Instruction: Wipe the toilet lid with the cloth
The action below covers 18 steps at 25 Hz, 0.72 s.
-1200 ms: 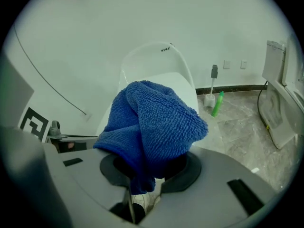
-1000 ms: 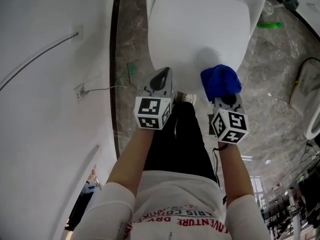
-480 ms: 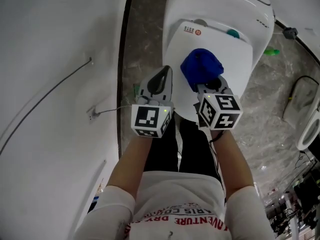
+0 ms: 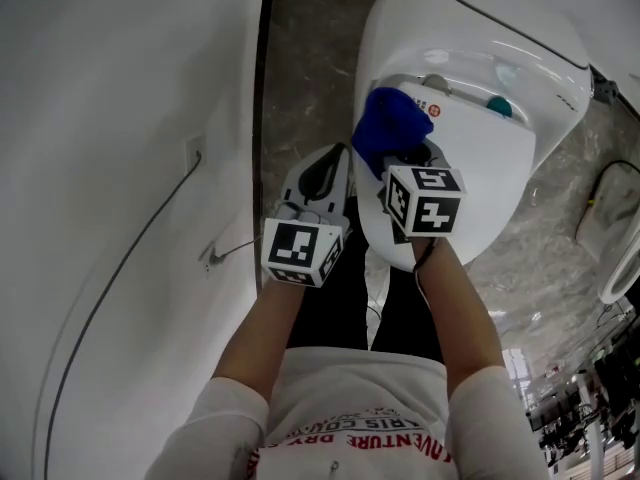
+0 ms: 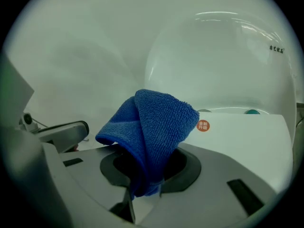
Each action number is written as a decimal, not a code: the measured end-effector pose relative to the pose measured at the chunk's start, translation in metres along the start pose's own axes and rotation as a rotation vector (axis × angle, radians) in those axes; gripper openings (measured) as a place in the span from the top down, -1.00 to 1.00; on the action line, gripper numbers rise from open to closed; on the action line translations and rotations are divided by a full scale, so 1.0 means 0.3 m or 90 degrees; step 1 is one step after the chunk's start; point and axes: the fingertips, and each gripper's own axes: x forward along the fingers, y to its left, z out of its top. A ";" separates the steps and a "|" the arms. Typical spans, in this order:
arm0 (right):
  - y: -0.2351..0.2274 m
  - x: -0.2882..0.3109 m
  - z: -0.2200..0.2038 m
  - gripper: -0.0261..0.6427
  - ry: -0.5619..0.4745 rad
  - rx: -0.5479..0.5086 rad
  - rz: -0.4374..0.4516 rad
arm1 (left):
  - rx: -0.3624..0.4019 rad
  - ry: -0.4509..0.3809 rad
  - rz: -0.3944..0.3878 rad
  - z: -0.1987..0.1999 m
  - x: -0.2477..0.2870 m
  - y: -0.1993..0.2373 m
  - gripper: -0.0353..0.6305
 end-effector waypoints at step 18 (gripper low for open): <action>-0.334 -0.153 0.011 0.66 -0.024 0.044 0.008 | 0.013 0.026 -0.024 -0.005 0.144 -0.249 0.88</action>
